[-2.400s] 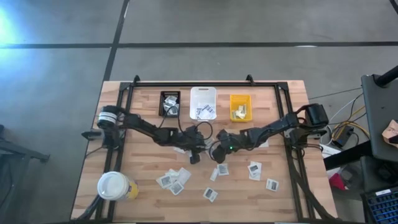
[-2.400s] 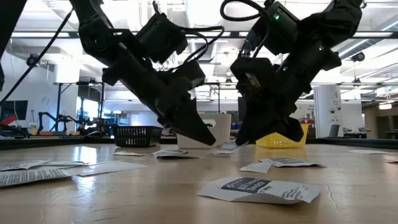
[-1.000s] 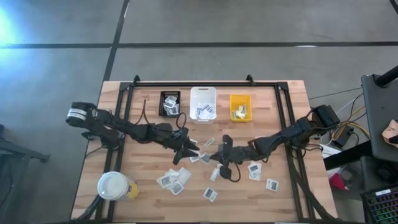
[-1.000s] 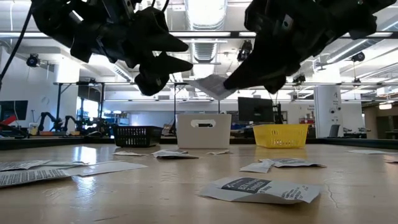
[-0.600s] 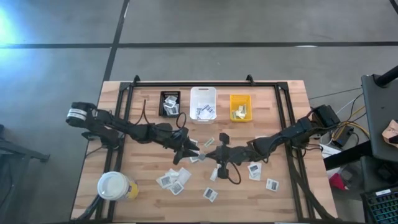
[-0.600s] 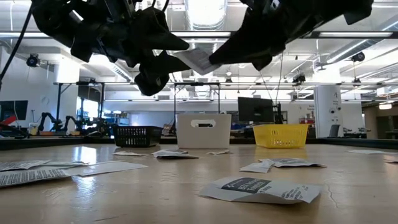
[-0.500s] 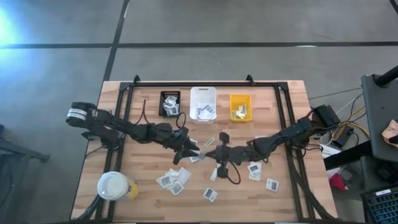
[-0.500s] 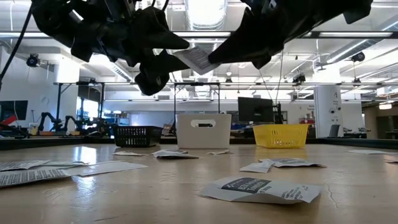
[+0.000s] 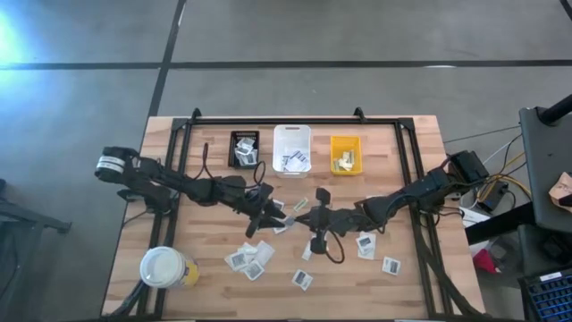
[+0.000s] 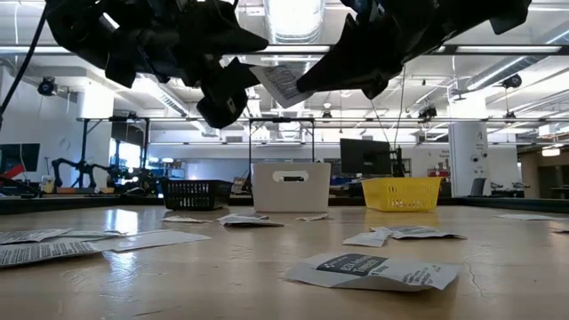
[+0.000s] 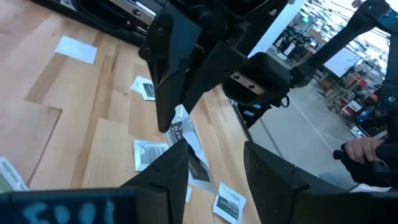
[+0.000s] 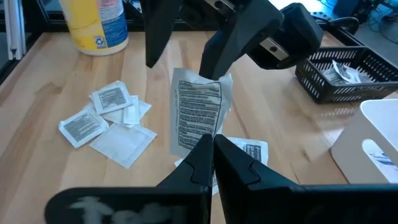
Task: Pick & Place First Aid Supplies
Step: Put the towelette pack into the black basket
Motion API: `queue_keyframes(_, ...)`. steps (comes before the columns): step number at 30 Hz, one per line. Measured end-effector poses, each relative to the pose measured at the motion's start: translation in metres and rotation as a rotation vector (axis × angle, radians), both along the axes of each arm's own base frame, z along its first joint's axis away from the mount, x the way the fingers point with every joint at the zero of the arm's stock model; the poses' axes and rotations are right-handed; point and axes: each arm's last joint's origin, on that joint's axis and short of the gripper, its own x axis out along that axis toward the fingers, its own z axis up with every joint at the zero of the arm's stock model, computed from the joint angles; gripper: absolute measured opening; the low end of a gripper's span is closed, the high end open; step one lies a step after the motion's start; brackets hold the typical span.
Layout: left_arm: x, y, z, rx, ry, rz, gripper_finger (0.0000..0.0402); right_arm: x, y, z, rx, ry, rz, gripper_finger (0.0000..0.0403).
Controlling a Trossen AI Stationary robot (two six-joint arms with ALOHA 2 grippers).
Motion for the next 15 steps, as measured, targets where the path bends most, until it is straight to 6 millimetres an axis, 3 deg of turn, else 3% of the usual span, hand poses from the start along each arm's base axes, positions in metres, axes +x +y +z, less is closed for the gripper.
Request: queue_keyframes(15, 0.0010, 0.0039, -0.0004, 0.013, 0.003, 0.104, 0.0085, 0.0020, -0.0005, 0.0032, 0.015, -0.041, -0.007, 0.0008)
